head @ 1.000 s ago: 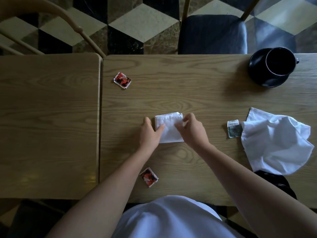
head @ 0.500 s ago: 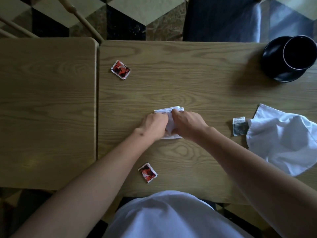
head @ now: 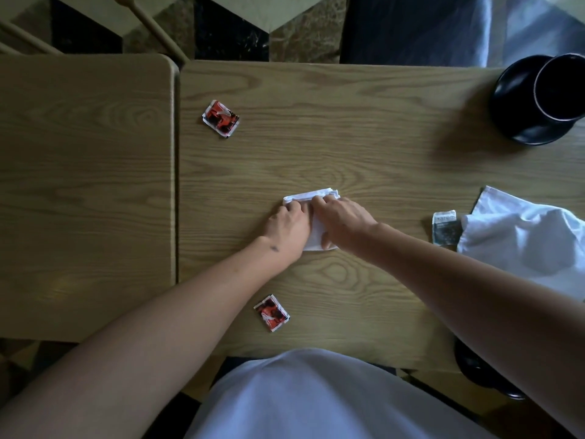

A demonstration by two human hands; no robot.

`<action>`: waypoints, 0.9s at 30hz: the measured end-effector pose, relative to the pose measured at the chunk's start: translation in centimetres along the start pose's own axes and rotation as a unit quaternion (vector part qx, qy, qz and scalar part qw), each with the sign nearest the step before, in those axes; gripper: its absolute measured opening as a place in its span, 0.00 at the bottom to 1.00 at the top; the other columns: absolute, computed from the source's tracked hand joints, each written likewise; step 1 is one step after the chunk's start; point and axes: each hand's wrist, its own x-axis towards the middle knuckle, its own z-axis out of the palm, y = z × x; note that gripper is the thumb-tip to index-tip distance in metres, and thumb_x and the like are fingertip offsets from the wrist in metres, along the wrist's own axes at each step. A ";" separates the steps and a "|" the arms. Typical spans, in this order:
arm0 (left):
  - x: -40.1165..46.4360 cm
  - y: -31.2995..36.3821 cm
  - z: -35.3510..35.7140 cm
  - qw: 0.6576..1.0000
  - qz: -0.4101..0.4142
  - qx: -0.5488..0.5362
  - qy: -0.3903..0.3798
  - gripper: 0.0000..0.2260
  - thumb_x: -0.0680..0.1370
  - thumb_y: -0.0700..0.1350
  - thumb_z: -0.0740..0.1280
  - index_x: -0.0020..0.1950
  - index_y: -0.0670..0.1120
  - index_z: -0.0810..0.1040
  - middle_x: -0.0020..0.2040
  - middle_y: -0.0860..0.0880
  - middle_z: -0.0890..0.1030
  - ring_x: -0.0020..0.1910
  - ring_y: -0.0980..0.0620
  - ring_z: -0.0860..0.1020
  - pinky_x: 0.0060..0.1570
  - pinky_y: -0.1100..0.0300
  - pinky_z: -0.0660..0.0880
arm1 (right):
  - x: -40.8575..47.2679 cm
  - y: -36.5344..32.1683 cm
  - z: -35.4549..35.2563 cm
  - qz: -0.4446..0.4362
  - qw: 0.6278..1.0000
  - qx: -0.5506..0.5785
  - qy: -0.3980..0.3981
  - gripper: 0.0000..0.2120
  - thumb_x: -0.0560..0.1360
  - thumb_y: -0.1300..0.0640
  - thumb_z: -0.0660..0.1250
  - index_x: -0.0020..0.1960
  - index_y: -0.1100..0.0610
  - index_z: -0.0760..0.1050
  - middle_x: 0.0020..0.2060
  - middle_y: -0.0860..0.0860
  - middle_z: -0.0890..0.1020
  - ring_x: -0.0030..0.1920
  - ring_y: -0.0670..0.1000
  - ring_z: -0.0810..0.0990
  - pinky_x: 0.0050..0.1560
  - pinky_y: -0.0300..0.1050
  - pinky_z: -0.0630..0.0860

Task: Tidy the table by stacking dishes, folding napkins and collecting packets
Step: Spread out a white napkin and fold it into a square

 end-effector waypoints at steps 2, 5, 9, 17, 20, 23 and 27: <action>-0.1 0.2 -0.2 1.000 -0.005 -0.006 -0.004 0.29 0.72 0.39 0.74 0.70 0.40 0.65 0.66 0.41 0.71 0.65 0.42 0.74 0.58 0.49 0.76 | -0.3 -0.1 0.2 -0.004 1.000 0.006 0.014 0.28 0.62 0.63 0.79 0.57 0.59 0.69 0.55 0.58 0.79 0.56 0.63 0.79 0.53 0.53 0.77; -0.5 0.3 -0.4 1.000 0.008 0.002 -0.014 0.34 0.70 0.41 0.77 0.70 0.40 0.63 0.68 0.40 0.69 0.67 0.42 0.72 0.62 0.50 0.74 | -0.9 0.2 0.6 -0.009 0.999 0.004 0.039 0.28 0.63 0.59 0.79 0.57 0.59 0.69 0.55 0.58 0.78 0.57 0.62 0.78 0.53 0.53 0.76; -0.9 0.3 -0.8 0.988 -0.036 -0.146 -0.046 0.35 0.68 0.46 0.79 0.69 0.42 0.66 0.69 0.41 0.69 0.67 0.41 0.72 0.62 0.51 0.71 | -2.4 0.7 2.4 0.013 0.993 0.066 0.101 0.22 0.68 0.56 0.77 0.57 0.56 0.71 0.57 0.54 0.75 0.58 0.60 0.76 0.51 0.53 0.77; -4.2 -1.4 2.4 0.716 -0.272 -0.635 0.102 0.08 0.74 0.42 0.70 0.51 0.43 0.78 0.43 0.45 0.80 0.39 0.47 0.78 0.37 0.59 0.73 | -5.3 -0.2 6.5 0.282 0.825 0.433 0.227 0.14 0.71 0.49 0.72 0.49 0.56 0.73 0.41 0.47 0.80 0.43 0.50 0.78 0.42 0.45 0.71; -4.6 -0.8 2.8 0.663 -0.261 -0.696 0.082 0.12 0.75 0.41 0.70 0.35 0.48 0.70 0.31 0.48 0.72 0.27 0.53 0.69 0.21 0.68 0.65 | -5.2 -0.5 5.8 0.291 0.802 0.489 0.183 0.13 0.72 0.49 0.72 0.37 0.57 0.76 0.28 0.49 0.73 0.30 0.49 0.70 0.32 0.43 0.66; -5.2 -0.8 2.8 0.676 -0.235 -0.697 0.041 0.17 0.76 0.42 0.70 0.31 0.48 0.67 0.25 0.51 0.70 0.27 0.53 0.66 0.23 0.64 0.60 | -6.6 -0.3 4.6 0.283 0.784 0.537 0.128 0.11 0.72 0.53 0.72 0.35 0.58 0.77 0.25 0.51 0.72 0.23 0.49 0.67 0.26 0.41 0.62; -6.8 -0.2 2.6 0.701 -0.171 -0.692 0.018 0.11 0.75 0.41 0.71 0.35 0.47 0.74 0.28 0.52 0.73 0.27 0.56 0.68 0.24 0.64 0.62 | -10.4 0.3 4.6 0.259 0.798 0.529 0.130 0.13 0.72 0.57 0.72 0.31 0.55 0.74 0.24 0.50 0.69 0.20 0.47 0.63 0.21 0.35 0.58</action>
